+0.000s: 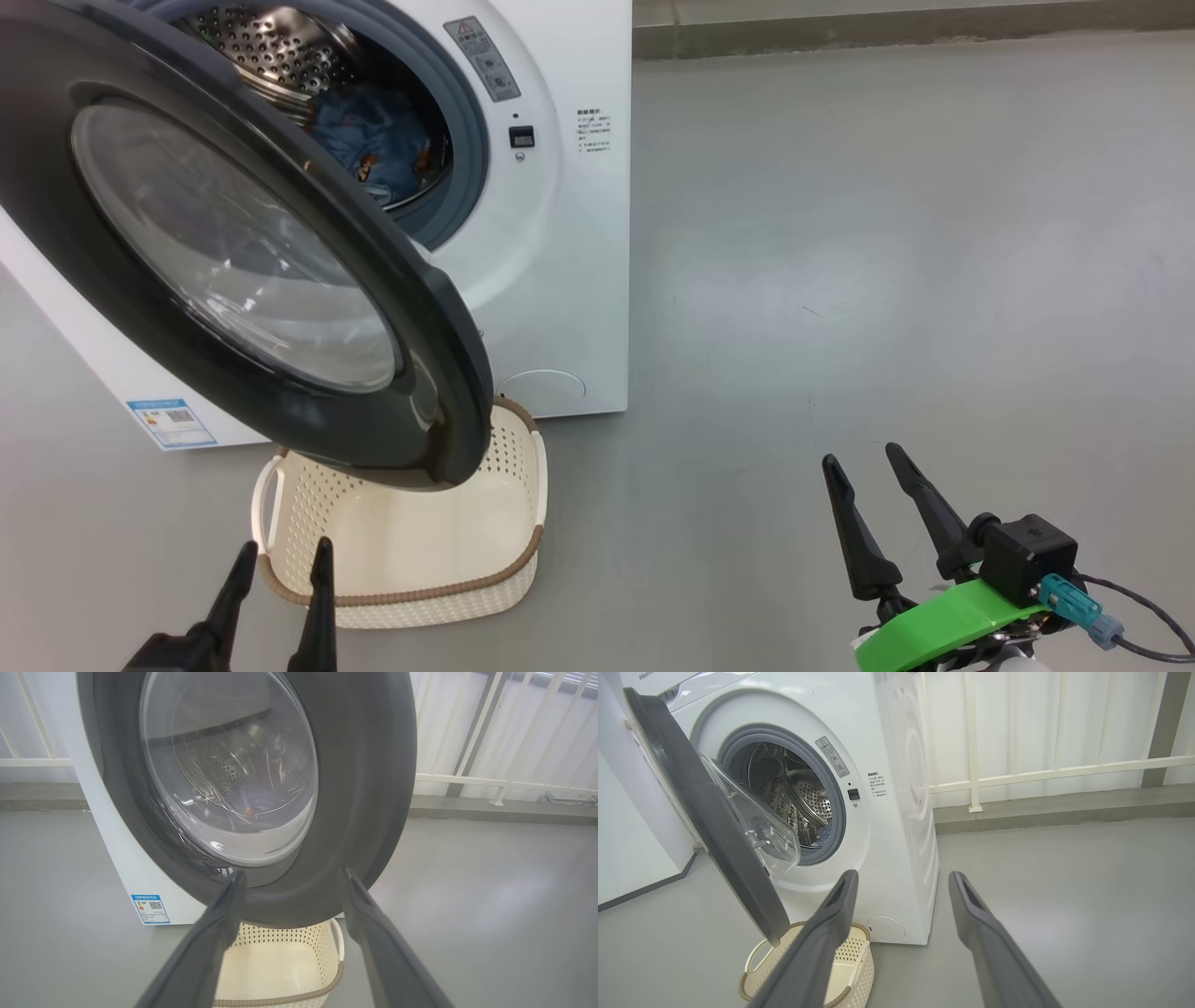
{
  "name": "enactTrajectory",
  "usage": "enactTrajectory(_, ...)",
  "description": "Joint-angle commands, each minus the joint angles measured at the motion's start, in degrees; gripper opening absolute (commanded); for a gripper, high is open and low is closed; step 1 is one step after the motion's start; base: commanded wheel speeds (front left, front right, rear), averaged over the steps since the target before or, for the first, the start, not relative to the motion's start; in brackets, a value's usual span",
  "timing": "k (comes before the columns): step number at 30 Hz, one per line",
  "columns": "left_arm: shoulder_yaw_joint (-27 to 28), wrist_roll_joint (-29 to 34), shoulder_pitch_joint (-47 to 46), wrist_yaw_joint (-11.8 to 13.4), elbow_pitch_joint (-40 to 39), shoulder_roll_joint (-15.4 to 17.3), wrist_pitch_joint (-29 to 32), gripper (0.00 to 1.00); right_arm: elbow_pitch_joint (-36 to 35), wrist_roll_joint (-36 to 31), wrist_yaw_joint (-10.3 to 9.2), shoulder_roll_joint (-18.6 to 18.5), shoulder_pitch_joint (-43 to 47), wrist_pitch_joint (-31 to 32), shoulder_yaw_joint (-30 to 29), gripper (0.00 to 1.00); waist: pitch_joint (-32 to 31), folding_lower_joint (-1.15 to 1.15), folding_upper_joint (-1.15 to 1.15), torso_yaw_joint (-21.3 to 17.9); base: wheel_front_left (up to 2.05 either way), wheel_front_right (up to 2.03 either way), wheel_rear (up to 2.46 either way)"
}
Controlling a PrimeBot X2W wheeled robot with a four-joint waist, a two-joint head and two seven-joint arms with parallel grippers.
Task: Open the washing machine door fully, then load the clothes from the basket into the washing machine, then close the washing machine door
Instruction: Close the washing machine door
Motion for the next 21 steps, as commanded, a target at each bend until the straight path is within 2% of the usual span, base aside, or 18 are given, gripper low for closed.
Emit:
enactTrajectory(1, 1.8, -0.3, -1.9, -0.1, -1.0, 0.5, -0.4, 1.00, -1.3, 0.5, 0.09, 0.1, -0.3, -0.7, 1.6, 1.00, 0.0, 0.00, 0.00, 0.0, 0.00, 0.00, 0.00)
enactTrajectory(21, 1.0, 0.0, -1.6, -0.1, -1.0, 0.4, -0.4, 1.00, -1.2, 0.7, 0.09, 0.1, -0.3, -0.7, 1.8, 1.00, 0.0, 0.00, 0.00, -0.3, 0.00, 0.00, 0.00)
